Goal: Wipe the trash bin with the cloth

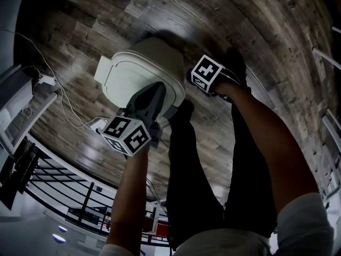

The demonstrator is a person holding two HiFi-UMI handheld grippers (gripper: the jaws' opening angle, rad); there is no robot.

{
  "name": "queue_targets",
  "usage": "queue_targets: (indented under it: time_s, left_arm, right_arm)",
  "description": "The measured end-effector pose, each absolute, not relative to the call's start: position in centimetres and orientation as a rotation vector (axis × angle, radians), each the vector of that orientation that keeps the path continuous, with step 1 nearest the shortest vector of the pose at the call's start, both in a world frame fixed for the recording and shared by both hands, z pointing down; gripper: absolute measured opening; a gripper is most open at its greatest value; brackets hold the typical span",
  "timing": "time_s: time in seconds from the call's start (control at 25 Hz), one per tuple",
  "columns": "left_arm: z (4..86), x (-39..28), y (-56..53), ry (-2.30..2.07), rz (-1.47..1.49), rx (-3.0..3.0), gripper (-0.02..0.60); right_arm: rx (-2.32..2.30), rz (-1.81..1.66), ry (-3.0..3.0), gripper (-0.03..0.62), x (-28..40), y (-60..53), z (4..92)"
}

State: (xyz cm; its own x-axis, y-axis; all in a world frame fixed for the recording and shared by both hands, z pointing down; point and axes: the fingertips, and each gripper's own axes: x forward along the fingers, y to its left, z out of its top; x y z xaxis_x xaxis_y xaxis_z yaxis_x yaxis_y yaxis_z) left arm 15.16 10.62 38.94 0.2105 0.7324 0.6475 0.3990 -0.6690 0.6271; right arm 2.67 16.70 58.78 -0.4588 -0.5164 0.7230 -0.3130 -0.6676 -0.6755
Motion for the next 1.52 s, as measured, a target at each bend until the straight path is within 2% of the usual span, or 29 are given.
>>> queue_targets:
  time_s: [0.16,0.44,0.92,1.16,1.52]
  left_arm:
    - [38.9,15.8,10.1,1.055,1.437,2.181,0.005]
    - [39.0,16.9,9.4,1.037,1.428,2.191,0.005]
    - [38.3,18.4,6.8,0.963,1.354,2.217,0.005]
    - [38.6,18.1,5.8,0.931,1.352,2.222,0.005]
    - [39.1,17.8,5.6,0.918,1.359,2.221,0.005]
  right_arm:
    - [-1.694,-2.279,1.294,0.097,4.7,18.9,59.5]
    - [-1.922,-2.177,1.317,0.097,13.4,20.4,59.6]
    - [-2.477,-1.823,1.995,0.097,27.1,12.0,59.3]
    - [-2.550,-1.603,2.372,0.097,29.1,6.0,59.1]
    - [-2.436,-1.447,2.678,0.097,25.7,4.4,59.9]
